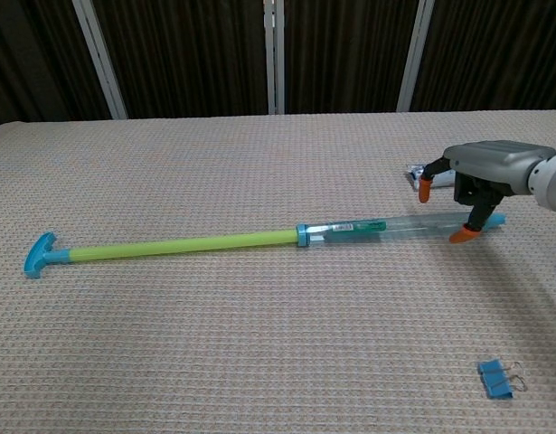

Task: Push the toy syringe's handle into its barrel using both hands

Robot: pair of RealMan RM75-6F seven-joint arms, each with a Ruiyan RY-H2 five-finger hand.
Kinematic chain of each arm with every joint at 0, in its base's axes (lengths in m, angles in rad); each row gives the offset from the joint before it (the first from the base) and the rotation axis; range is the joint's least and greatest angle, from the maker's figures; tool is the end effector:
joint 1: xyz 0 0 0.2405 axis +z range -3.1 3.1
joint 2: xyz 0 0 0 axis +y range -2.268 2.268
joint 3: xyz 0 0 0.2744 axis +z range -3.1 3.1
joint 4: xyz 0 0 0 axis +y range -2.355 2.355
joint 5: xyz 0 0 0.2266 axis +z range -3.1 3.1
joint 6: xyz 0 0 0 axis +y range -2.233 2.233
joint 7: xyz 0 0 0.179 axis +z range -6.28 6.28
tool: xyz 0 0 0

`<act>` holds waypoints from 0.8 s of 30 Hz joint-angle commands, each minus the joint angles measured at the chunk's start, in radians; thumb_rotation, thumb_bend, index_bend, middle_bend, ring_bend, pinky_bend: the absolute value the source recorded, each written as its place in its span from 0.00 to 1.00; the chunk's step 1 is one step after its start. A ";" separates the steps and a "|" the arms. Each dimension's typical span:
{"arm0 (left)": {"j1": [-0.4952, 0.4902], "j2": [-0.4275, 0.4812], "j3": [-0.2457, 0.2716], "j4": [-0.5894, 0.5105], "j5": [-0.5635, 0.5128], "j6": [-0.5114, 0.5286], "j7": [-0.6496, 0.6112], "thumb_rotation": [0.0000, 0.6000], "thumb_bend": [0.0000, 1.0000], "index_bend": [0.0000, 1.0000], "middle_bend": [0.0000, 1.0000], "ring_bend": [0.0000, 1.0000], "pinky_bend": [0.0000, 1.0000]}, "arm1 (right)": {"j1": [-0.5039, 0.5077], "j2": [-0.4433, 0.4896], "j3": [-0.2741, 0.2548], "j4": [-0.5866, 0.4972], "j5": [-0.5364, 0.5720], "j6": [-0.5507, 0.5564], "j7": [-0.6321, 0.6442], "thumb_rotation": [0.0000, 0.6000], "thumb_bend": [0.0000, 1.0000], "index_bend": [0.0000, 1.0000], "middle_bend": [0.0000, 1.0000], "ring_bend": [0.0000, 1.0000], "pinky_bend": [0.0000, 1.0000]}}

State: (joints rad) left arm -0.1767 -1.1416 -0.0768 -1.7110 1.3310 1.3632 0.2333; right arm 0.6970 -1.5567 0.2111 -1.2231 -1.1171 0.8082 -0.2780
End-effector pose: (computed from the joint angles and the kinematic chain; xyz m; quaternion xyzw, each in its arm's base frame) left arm -0.3197 0.2502 0.1266 -0.6121 -0.3969 -0.3267 0.6009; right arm -0.2311 -0.4265 -0.0319 0.7346 -0.3915 0.2958 0.4687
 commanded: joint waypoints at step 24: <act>-0.015 -0.024 0.003 0.018 -0.029 -0.026 0.028 1.00 0.00 0.00 0.00 0.00 0.00 | 0.042 -0.098 -0.013 0.145 -0.009 -0.009 0.052 1.00 0.16 0.49 1.00 1.00 1.00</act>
State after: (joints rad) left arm -0.1919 -1.1655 -0.0737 -1.6935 1.3021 1.3368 0.2611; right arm 0.7385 -1.6547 0.1984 -1.0784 -1.1259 0.7991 -0.2261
